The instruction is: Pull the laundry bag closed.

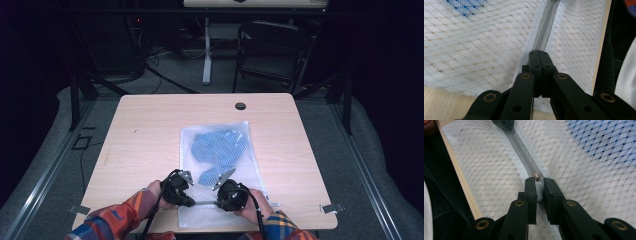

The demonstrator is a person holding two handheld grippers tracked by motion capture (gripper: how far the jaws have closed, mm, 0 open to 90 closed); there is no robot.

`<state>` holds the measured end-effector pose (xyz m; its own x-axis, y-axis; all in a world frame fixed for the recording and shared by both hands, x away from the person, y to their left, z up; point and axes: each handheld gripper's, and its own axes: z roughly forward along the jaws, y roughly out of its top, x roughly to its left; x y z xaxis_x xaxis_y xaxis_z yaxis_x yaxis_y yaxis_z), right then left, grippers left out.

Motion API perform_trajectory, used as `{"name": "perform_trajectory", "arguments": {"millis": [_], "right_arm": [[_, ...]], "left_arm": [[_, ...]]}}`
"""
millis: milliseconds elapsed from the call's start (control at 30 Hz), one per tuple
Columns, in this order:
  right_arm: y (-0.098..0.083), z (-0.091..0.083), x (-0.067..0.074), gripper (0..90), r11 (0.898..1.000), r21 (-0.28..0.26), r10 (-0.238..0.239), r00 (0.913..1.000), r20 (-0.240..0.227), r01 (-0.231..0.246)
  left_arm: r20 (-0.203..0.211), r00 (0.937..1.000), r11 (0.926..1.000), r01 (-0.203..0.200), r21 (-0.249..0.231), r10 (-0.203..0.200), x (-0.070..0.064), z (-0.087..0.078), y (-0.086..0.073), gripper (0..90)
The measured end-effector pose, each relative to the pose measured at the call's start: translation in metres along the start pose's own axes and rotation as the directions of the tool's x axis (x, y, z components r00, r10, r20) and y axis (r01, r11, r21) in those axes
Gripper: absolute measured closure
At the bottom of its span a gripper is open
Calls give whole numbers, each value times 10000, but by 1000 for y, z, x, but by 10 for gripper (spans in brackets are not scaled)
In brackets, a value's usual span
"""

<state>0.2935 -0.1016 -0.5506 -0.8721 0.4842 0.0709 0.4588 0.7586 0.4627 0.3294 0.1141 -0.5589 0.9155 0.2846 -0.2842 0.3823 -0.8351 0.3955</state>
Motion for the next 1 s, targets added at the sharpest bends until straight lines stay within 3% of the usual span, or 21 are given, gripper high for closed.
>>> {"name": "perform_trajectory", "arguments": {"millis": [433,567,700,967,1000], "right_arm": [[-4,0,-2,819,9999,145,31,9999,137,-33],[-3,-1,-3,819,9998,172,59,9998,183,-62],[-3,0,-3,818,9999,79,145,9998,133,-146],[-2,-1,-3,819,9999,-38,126,9998,146,-126],[-2,-1,-3,819,9999,-47,140,9998,127,-139]], "left_arm": [[-30,10000,10000,43,28,-43,0,0,0,900],[-376,9990,9997,-238,78,241,-4,0,4,900],[-476,9973,9976,-585,-375,567,-8,0,11,900],[-814,9897,9893,-1241,-765,1179,-15,17,28,900],[-843,9904,9893,-1173,-869,1100,-16,19,30,900]]}}
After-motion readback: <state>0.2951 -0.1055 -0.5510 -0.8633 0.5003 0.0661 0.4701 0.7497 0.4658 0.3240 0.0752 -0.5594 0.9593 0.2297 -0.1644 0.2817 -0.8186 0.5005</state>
